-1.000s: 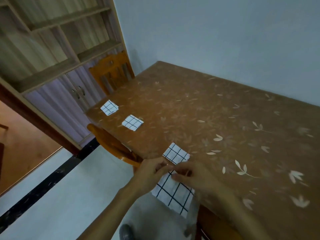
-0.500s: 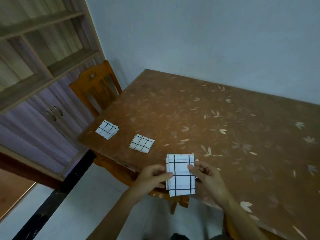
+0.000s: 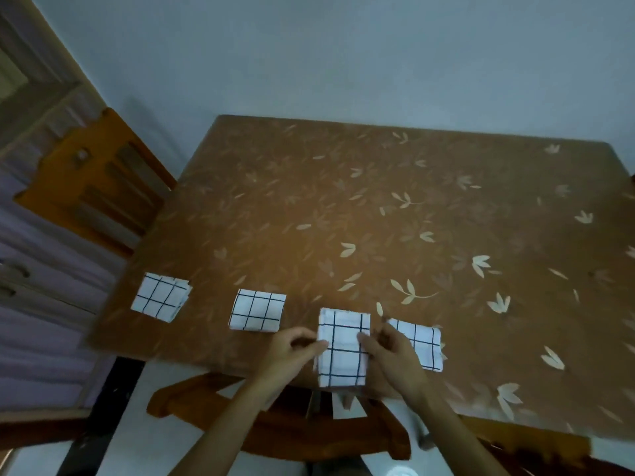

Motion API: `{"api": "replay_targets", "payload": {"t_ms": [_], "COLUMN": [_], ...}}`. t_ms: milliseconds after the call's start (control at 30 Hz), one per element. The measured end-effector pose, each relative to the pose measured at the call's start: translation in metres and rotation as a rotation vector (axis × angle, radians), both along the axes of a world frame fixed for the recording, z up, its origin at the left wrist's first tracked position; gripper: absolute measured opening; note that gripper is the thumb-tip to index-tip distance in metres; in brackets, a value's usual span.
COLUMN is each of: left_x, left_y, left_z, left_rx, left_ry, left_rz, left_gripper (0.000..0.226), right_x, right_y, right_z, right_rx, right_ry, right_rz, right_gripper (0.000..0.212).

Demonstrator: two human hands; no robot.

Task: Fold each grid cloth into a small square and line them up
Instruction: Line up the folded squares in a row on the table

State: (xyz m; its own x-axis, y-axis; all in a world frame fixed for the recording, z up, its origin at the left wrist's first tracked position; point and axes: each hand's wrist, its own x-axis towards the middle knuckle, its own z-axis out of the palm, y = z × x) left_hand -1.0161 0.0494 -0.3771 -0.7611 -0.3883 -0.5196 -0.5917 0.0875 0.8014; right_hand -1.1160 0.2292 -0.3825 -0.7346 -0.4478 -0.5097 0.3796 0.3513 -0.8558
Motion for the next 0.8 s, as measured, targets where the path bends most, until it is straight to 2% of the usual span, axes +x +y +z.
{"api": "replay_targets", "payload": {"t_ms": [133,200,267,400,467,600,700,800], "left_x": [-0.020,-0.029,-0.036,-0.040,-0.043,-0.050,-0.053,-0.055], "left_y": [-0.015,-0.023,-0.032,-0.050,-0.054,-0.053,-0.049,-0.047], "left_z": [-0.015,-0.024,-0.034,-0.053,-0.059,-0.071,-0.085,-0.103], "left_rx": [0.084,0.075,0.017,-0.201,-0.321,-0.579,-0.728,-0.795], "left_ry": [-0.165,-0.253,-0.332,-0.417,-0.373,-0.123,0.033,0.126], "left_rz": [-0.245,-0.282,-0.287,-0.419,-0.442,-0.442,-0.545,-0.699], "left_gripper": [0.009,0.018,0.028,0.031,0.022,0.012,0.019,0.033], "right_x": [-0.032,-0.048,-0.062,-0.076,-0.076,-0.070,-0.050,-0.018], "right_y": [-0.030,-0.045,-0.059,-0.081,-0.088,-0.089,-0.078,-0.067], "right_z": [-0.021,-0.035,-0.051,-0.083,-0.092,-0.111,-0.122,-0.130], "right_rx": [0.119,0.169,0.230,0.419,0.504,0.551,0.578,0.598], "right_ry": [0.208,0.267,0.322,0.416,0.493,0.883,0.934,0.949], "right_rz": [0.042,0.120,0.236,0.462,0.536,0.511,0.403,0.418], "right_gripper": [0.005,0.003,0.005,0.013,0.018,0.030,0.037,0.048]}}
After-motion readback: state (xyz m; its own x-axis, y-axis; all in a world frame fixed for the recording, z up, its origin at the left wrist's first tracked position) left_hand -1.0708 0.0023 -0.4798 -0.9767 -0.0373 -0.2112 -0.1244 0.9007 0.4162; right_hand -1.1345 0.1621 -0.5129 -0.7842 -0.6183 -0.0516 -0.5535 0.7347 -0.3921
